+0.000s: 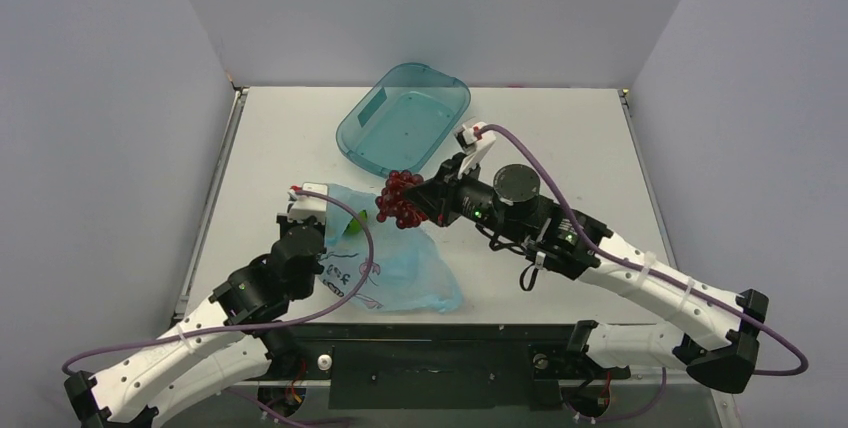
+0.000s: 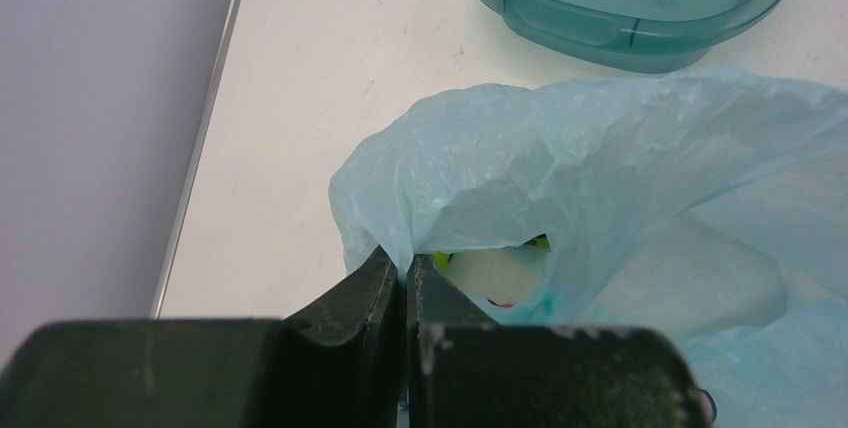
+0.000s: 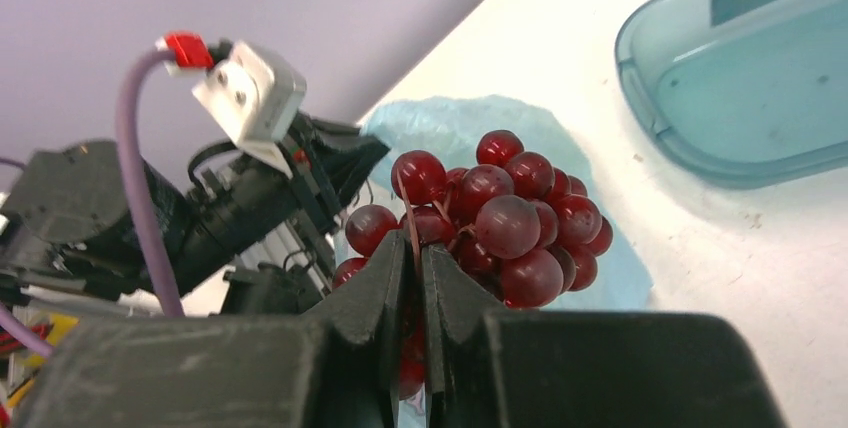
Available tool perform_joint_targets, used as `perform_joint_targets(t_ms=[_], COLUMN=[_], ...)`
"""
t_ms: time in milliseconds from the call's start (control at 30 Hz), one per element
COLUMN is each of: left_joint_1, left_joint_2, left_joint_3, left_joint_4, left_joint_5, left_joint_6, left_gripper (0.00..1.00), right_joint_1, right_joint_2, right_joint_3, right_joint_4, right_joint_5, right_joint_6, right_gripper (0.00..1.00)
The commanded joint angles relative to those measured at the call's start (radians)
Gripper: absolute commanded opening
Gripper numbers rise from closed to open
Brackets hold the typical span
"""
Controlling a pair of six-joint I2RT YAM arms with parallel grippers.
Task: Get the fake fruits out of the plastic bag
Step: Place the fake fruit in the bin.
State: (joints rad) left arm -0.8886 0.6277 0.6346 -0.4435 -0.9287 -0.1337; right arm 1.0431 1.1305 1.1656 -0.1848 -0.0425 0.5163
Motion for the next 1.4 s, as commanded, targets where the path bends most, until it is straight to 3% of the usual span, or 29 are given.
perform_joint_targets(t_ms=[0, 200, 367, 633, 833, 1067, 1133, 1267, 1367], left_joint_1=[-0.004, -0.005, -0.004, -0.004, -0.004, -0.004, -0.004, -0.004, -0.004], left_joint_2=[0.015, 0.03, 0.029, 0.006, 0.021, 0.047, 0.049, 0.051, 0.051], left_joint_3=[0.039, 0.038, 0.04, 0.032, 0.028, 0.029, 0.027, 0.027, 0.028], left_joint_4=[0.011, 0.011, 0.011, 0.025, 0.038, 0.037, 0.038, 0.041, 0.04], left_joint_5=[-0.022, -0.016, -0.022, -0.032, -0.032, -0.03, -0.03, -0.026, -0.024], left_joint_6=[0.009, 0.011, 0.014, 0.022, 0.036, 0.04, 0.04, 0.043, 0.043], left_gripper=[0.0, 0.0, 0.0, 0.0, 0.0, 0.0, 0.0, 0.0, 0.0], right_joint_1=[-0.043, -0.161, -0.262, -0.431, -0.518, -0.538, -0.54, -0.528, -0.504], right_joint_2=[-0.039, 0.027, 0.118, 0.453, 0.726, 0.968, 1.028, 1.13, 1.124], right_joint_3=[0.1, 0.147, 0.141, 0.242, 0.479, 0.747, 0.822, 0.971, 0.947], right_joint_4=[0.051, 0.107, 0.247, 0.36, 0.376, 0.276, 0.24, 0.133, 0.101], right_joint_5=[0.058, 0.198, 0.227, 0.171, 0.109, 0.178, 0.187, 0.167, 0.169], right_joint_6=[-0.058, -0.078, -0.069, -0.01, 0.057, -0.005, -0.017, -0.042, -0.057], right_gripper=[0.0, 0.0, 0.0, 0.0, 0.0, 0.0, 0.04, 0.29, 0.42])
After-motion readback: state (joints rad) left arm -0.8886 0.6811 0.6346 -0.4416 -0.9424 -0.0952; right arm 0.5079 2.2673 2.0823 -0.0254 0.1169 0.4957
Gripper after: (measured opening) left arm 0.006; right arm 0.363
